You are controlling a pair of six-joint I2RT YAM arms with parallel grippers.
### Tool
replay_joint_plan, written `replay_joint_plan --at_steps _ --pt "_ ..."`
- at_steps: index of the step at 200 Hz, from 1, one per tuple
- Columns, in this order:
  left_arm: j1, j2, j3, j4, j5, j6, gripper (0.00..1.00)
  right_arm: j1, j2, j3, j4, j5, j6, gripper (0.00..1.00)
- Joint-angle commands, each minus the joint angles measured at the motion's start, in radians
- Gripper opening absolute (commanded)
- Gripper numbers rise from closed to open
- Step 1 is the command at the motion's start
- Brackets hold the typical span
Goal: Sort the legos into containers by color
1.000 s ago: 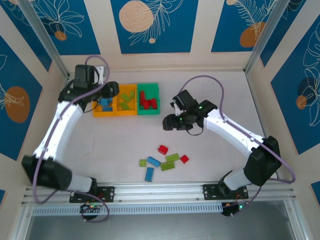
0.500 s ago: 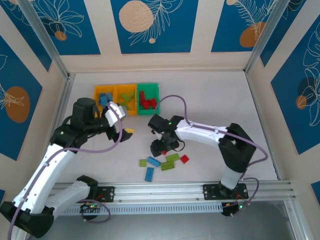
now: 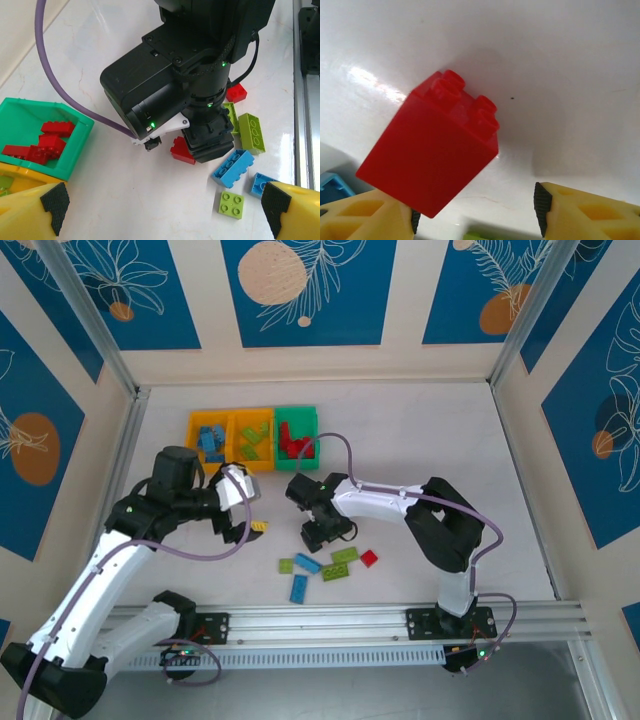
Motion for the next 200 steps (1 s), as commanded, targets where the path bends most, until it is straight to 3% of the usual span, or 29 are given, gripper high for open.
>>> replay_joint_plan --at_steps 1,32,61,82,104,151,161,187,200 --pt "-0.010 0.007 -0.010 -0.001 0.049 0.027 1.00 -0.004 0.005 0.037 -0.011 0.020 -0.003 0.71" --pt "-0.010 0.009 -0.017 0.003 0.051 0.020 1.00 0.003 -0.027 0.049 0.066 -0.134 0.023 0.81" --pt "-0.013 0.007 -0.036 0.027 0.050 -0.005 1.00 0.002 0.018 0.092 0.081 -0.066 0.119 0.87" --pt "-0.014 0.008 -0.040 0.031 0.044 -0.016 1.00 -0.003 0.114 0.177 -0.025 0.057 0.185 0.83" --pt "-0.014 0.004 -0.039 0.026 0.020 -0.011 1.00 -0.002 0.147 0.194 -0.055 0.065 0.208 0.73" --pt "-0.015 -0.012 -0.058 0.031 0.027 -0.006 1.00 -0.009 0.089 0.126 -0.075 0.050 0.247 0.76" --pt "-0.014 -0.011 -0.061 0.034 0.029 -0.005 1.00 -0.016 0.072 0.100 -0.061 0.036 0.253 0.71" --pt "-0.015 -0.009 -0.067 0.047 0.033 -0.010 1.00 -0.038 0.041 0.064 -0.029 -0.002 0.259 0.41" --pt "-0.014 -0.009 -0.065 0.046 0.035 -0.007 1.00 -0.050 0.030 0.059 -0.017 -0.016 0.253 0.37"
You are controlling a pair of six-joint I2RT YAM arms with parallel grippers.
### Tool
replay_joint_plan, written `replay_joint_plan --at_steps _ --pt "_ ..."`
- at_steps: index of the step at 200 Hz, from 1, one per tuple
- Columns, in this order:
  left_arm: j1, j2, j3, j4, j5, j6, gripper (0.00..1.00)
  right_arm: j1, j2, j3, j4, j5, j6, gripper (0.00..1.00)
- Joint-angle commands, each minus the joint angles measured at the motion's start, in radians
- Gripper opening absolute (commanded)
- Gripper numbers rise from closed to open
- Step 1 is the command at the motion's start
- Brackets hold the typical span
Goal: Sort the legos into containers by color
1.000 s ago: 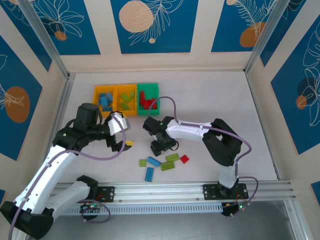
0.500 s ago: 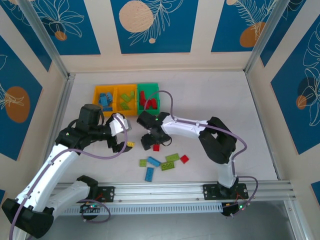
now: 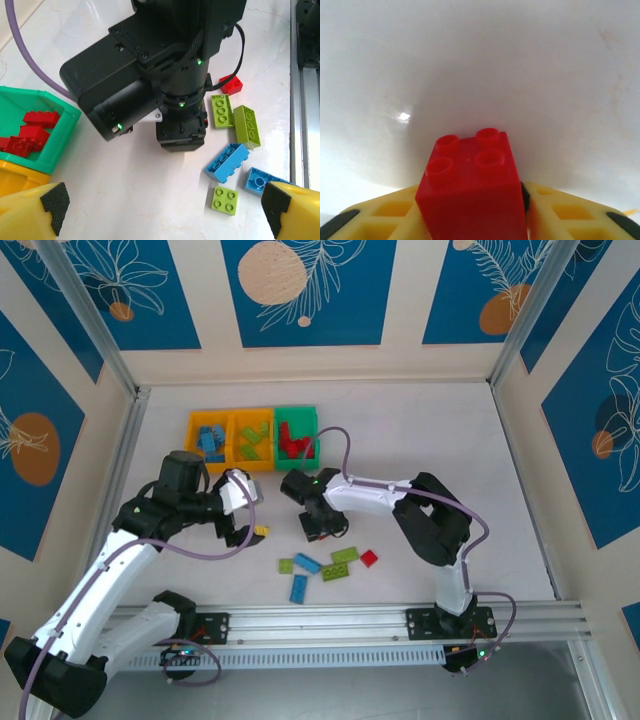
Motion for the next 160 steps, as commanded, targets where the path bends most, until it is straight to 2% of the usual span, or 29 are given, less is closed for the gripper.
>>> replay_joint_plan --at_steps 1,25,44,76,101,134,148,160 --pt "-0.012 -0.011 -0.003 0.014 0.030 0.007 1.00 -0.026 -0.047 -0.021 0.004 -0.037 0.021 0.36" --pt "-0.013 -0.016 0.000 -0.004 0.033 0.020 1.00 -0.045 -0.102 -0.012 0.025 -0.028 -0.010 0.28" --pt "-0.013 -0.018 -0.001 0.013 0.039 -0.003 1.00 -0.086 -0.167 0.016 0.068 -0.053 -0.047 0.26" --pt "-0.016 -0.006 -0.033 0.210 0.074 -0.162 1.00 -0.174 -0.179 0.145 0.199 -0.081 -0.142 0.27" --pt "-0.030 0.025 -0.044 0.342 -0.027 -0.354 1.00 -0.246 -0.048 0.330 0.241 -0.078 -0.172 0.27" --pt "-0.052 0.036 -0.030 0.306 -0.157 -0.455 1.00 -0.302 0.178 0.628 0.222 -0.084 -0.213 0.28" --pt "-0.060 0.033 -0.026 0.278 -0.191 -0.480 1.00 -0.316 0.282 0.771 0.173 -0.101 -0.224 0.31" --pt "-0.066 0.030 -0.028 0.259 -0.205 -0.503 1.00 -0.323 0.359 0.886 0.122 -0.114 -0.230 0.39"
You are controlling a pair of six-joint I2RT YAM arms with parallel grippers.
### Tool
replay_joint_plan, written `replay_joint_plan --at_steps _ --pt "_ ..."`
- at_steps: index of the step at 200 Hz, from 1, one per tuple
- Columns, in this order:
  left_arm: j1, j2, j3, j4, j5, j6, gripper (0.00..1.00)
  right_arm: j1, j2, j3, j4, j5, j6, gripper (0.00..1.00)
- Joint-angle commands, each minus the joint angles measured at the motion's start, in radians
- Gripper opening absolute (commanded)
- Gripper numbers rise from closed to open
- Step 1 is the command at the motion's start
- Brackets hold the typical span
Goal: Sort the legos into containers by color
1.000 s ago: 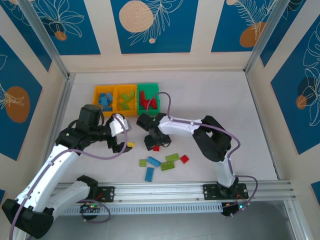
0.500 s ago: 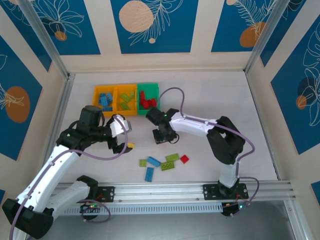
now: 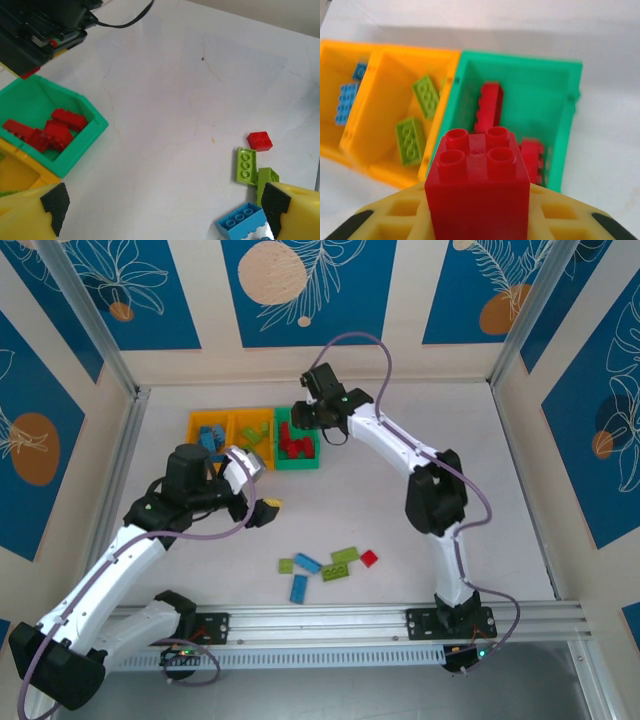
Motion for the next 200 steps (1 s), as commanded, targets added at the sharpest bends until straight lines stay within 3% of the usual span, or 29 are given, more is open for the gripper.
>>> replay_joint_plan --at_steps 1,22,47,64,91,139,170,200 --pt "-0.019 -0.011 0.004 -0.014 -0.076 -0.101 1.00 -0.009 0.143 0.189 -0.102 -0.042 -0.047 0.40" --pt "-0.041 -0.015 -0.005 -0.040 -0.089 -0.136 1.00 -0.016 0.226 0.367 -0.214 -0.072 -0.046 0.59" --pt "-0.081 -0.011 -0.004 -0.095 -0.134 -0.113 1.00 -0.017 0.166 0.350 -0.252 -0.084 -0.033 0.61" --pt "-0.104 0.002 0.012 -0.148 -0.125 -0.044 1.00 -0.021 0.057 0.241 -0.238 -0.094 -0.021 0.62" --pt "-0.189 0.004 0.004 -0.169 -0.034 0.176 1.00 -0.038 -0.168 -0.027 -0.186 -0.138 0.008 0.62" --pt "-0.389 0.135 -0.012 -0.191 -0.098 0.529 1.00 -0.072 -0.555 -0.484 -0.140 -0.076 0.050 0.66" --pt "-0.468 0.290 -0.011 -0.146 -0.189 0.615 1.00 -0.094 -0.712 -0.679 -0.167 -0.041 0.094 0.68" --pt "-0.484 0.429 0.017 -0.094 -0.224 0.610 1.00 -0.119 -0.765 -0.768 -0.182 -0.043 0.113 0.68"
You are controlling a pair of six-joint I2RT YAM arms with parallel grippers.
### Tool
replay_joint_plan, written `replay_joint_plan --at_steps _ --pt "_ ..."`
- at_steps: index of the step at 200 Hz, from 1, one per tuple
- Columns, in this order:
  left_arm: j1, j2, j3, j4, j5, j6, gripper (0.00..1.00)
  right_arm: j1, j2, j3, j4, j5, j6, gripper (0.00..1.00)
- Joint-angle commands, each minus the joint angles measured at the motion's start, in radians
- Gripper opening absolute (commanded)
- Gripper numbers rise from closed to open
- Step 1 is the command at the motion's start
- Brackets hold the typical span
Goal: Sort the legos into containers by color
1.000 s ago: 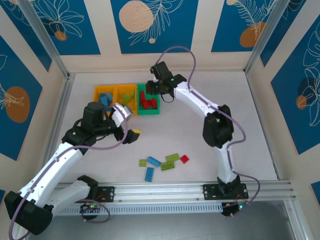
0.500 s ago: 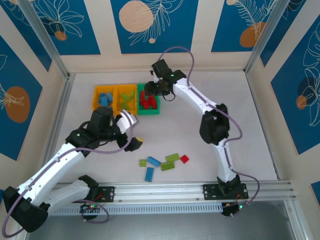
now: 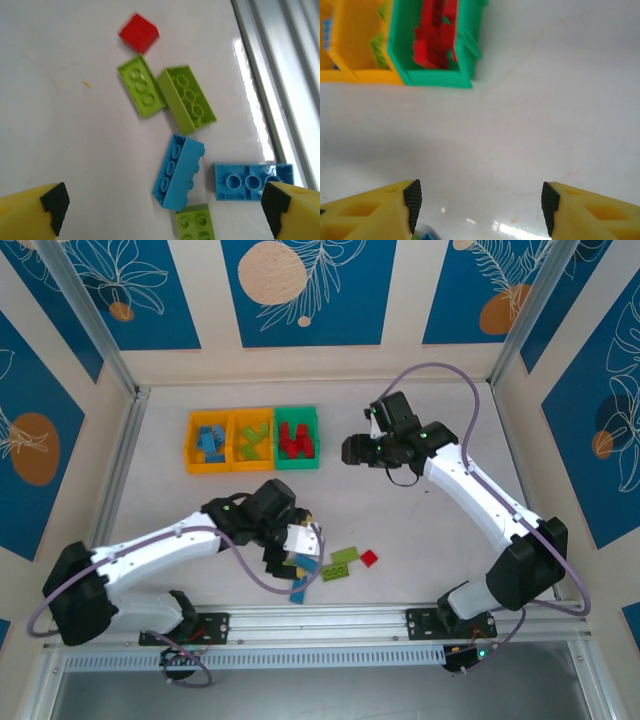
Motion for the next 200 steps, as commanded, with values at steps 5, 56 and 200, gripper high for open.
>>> replay_joint_plan --at_steps 5,56,200 --pt "-0.016 0.091 0.025 0.035 -0.049 0.062 1.00 -0.022 -0.030 -0.054 -0.029 0.013 0.040 0.68" --pt "-0.021 0.210 0.056 0.016 -0.085 0.058 0.82 -0.028 -0.012 -0.039 -0.032 0.008 0.031 0.68" --pt "-0.015 0.383 0.122 -0.047 -0.137 0.094 0.67 -0.025 -0.015 -0.038 -0.031 0.001 0.038 0.68"
